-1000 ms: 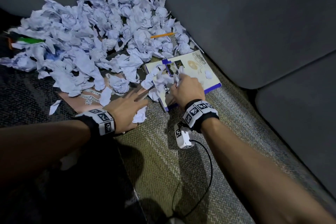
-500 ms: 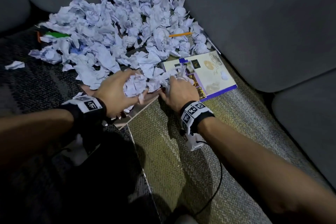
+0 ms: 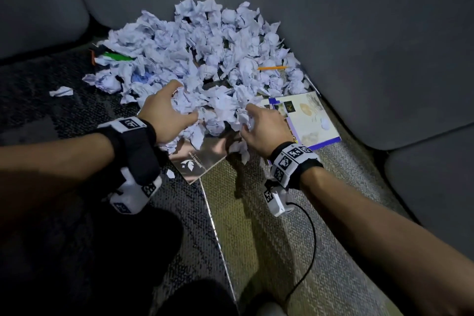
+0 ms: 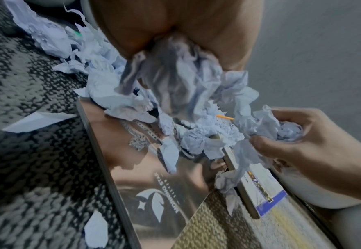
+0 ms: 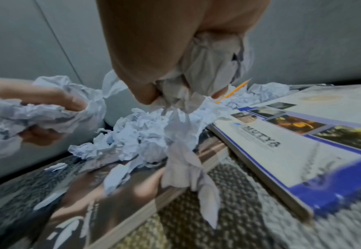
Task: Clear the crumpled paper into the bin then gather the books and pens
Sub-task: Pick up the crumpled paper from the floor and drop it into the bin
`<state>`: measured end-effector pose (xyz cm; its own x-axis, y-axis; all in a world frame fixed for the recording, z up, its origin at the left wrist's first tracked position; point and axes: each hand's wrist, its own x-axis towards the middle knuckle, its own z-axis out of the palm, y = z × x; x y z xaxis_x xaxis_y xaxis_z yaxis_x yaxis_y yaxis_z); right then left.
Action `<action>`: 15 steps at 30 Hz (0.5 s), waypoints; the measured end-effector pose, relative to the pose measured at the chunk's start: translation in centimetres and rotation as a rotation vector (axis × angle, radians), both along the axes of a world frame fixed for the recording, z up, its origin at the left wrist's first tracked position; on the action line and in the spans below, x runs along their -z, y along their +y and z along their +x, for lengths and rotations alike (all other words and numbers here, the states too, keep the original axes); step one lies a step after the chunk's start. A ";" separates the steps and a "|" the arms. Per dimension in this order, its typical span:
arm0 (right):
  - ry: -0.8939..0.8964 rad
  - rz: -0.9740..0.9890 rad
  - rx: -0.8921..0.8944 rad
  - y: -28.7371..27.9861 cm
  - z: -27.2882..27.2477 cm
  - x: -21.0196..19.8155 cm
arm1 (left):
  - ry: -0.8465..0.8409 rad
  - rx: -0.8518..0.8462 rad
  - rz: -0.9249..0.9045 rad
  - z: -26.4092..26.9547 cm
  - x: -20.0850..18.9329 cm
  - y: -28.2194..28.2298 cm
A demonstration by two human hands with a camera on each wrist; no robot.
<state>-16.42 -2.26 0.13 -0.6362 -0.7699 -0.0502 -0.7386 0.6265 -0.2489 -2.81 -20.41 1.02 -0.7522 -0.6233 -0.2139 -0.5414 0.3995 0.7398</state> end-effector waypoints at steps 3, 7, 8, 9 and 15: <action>-0.001 0.006 -0.017 -1.5 1.8 -2.0 | 0.021 0.032 0.003 0.9 -1.3 -0.2; 0.005 0.054 0.003 -3.3 3.5 -5.5 | 0.072 0.035 0.024 2.6 -3.7 -1.2; 0.010 0.053 -0.014 -3.9 4.0 -6.9 | 0.096 0.014 0.032 3.2 -4.8 -1.8; 0.017 0.062 -0.028 -4.7 4.5 -8.2 | 0.121 -0.004 0.031 3.8 -5.7 -2.5; -0.025 -0.007 -0.077 -11.9 6.8 -14.4 | 0.249 -0.095 0.033 6.5 -9.3 -7.4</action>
